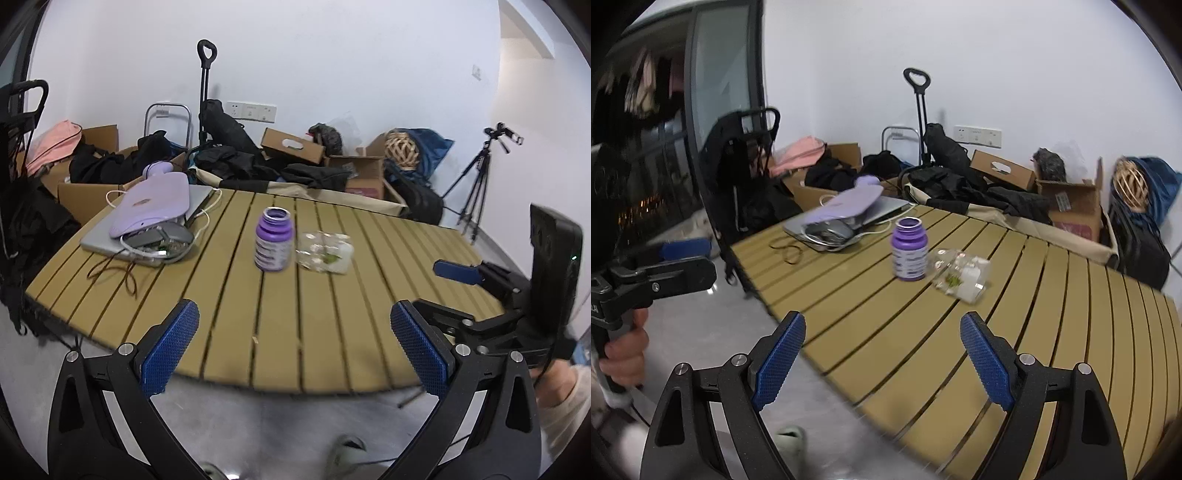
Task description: Organize rigid objects
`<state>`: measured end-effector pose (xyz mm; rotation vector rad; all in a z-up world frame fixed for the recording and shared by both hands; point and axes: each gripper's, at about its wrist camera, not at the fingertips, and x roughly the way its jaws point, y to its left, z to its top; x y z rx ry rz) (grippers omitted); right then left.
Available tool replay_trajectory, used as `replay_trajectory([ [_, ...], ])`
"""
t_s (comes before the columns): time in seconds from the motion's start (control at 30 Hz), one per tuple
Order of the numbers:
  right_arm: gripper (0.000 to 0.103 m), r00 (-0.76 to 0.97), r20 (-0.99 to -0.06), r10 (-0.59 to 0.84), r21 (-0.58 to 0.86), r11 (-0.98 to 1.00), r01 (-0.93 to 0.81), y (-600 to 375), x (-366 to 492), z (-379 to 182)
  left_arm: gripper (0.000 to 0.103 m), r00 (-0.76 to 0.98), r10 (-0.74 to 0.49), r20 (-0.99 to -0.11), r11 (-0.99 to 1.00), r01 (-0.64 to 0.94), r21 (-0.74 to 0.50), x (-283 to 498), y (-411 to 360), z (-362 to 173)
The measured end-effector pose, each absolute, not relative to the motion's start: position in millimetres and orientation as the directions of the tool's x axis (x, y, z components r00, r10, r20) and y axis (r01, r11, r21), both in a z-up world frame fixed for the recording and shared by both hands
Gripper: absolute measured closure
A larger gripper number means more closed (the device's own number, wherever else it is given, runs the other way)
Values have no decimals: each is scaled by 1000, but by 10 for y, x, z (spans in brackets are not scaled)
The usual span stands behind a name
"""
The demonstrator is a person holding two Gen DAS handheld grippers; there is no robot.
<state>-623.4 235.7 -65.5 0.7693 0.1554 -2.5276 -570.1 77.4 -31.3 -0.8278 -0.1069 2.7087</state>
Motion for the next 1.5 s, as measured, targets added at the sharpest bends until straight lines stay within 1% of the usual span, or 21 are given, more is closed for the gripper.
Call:
replay_trajectory([
  [0.07,13,-708,-561,-428,17,-861,508,2381,-6469,-729,0,-776,319,-544,-947,-280,-157,-6013,802,-449],
  [0.17,13,-709,-583,-397,-47,-854,518,2399,-6917,-857,0,-754,339,-563,-940,-299,-164,-6463,850,-622],
  [0.27,13,-708,-602,-368,-114,-838,533,2373,-7337,-981,0,-730,343,-591,-935,-322,-145,-6818,946,-758],
  [0.37,13,-655,-654,-377,-118,-805,581,2319,-7796,-1142,0,-716,356,-601,-927,-351,-130,-7086,1009,-886],
  [0.47,13,-635,-701,-325,-157,-798,581,2271,-8222,-1369,0,-712,354,-607,-923,-369,-107,-7250,1050,-989],
  [0.57,13,-610,-730,-308,-143,-803,578,2289,-8491,-1512,0,-706,355,-613,-921,-377,-98,-7364,1074,-1059],
  [0.6,13,-589,-739,-328,-103,-809,579,2324,-8549,-1558,0,-706,357,-612,-920,-377,-103,-7391,1072,-1072],
  [0.63,15,-566,-745,-352,-70,-803,592,2334,-8569,-1574,1,-703,359,-614,-920,-377,-107,-7400,1074,-1086],
  [0.67,29,-546,-750,-374,-45,-795,605,2344,-8570,-1586,1,-700,359,-617,-921,-375,-110,-7399,1082,-1096],
  [0.77,32,-529,-742,-412,3,-791,612,2379,-8335,-1553,1,-692,379,-614,-913,-386,-128,-7329,1090,-1093],
  [0.83,33,-500,-738,-454,29,-760,649,2342,-8025,-1562,1,-683,407,-607,-902,-407,-147,-7231,1118,-1069],
  [0.87,33,-498,-736,-459,18,-748,663,2314,-7877,-1566,0,-676,423,-603,-895,-417,-159,-7184,1155,-1061],
  [1.0,33,-478,-740,-473,-35,-682,730,2128,-7298,-1581,1,-644,448,-620,-881,-438,-182,-7106,1379,-1118],
  [1.03,33,-483,-740,-468,-57,-672,738,2089,-7220,-1585,5,-634,449,-630,-880,-434,-191,-7116,1429,-1147],
  [1.07,32,-492,-740,-460,-82,-664,744,2051,-7145,-1592,18,-624,448,-641,-883,-422,-206,-7134,1456,-1181],
  [1.13,28,-520,-740,-428,-144,-654,743,1995,-7018,-1625,33,-604,445,-661,-888,-394,-238,-7173,1487,-1244],
  [1.17,27,-531,-739,-414,-162,-656,737,1995,-6992,-1636,37,-599,442,-668,-890,-388,-240,-7172,1498,-1268],
  [1.3,25,-572,-749,-335,-236,-672,702,2101,-6873,-1656,39,-635,390,-667,-906,-393,-156,-7044,1524,-1268],
  [1.5,23,-576,-750,-325,-184,-734,654,2441,-6813,-1659,39,-648,349,-677,-905,-421,-63,-6949,1587,-1187],
])
